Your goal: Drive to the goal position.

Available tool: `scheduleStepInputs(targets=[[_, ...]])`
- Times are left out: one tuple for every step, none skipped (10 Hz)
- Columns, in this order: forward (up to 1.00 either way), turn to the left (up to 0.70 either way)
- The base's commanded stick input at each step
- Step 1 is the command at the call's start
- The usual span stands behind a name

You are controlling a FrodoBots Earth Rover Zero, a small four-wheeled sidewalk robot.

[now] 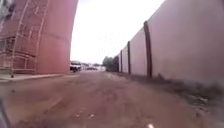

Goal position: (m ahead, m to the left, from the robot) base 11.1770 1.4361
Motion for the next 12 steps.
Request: scheduleStepInputs(targets=[[0.7, 0.0], [0.7, 0.0], [0.7, 0.0], [0.7, 0.0], [0.7, 0.0], [0.7, 0.0], [0.7, 0.0], [0.7, 0.0], [0.7, 0.0], [0.7, 0.0], [0.7, 0.0], [0.7, 0.0]])
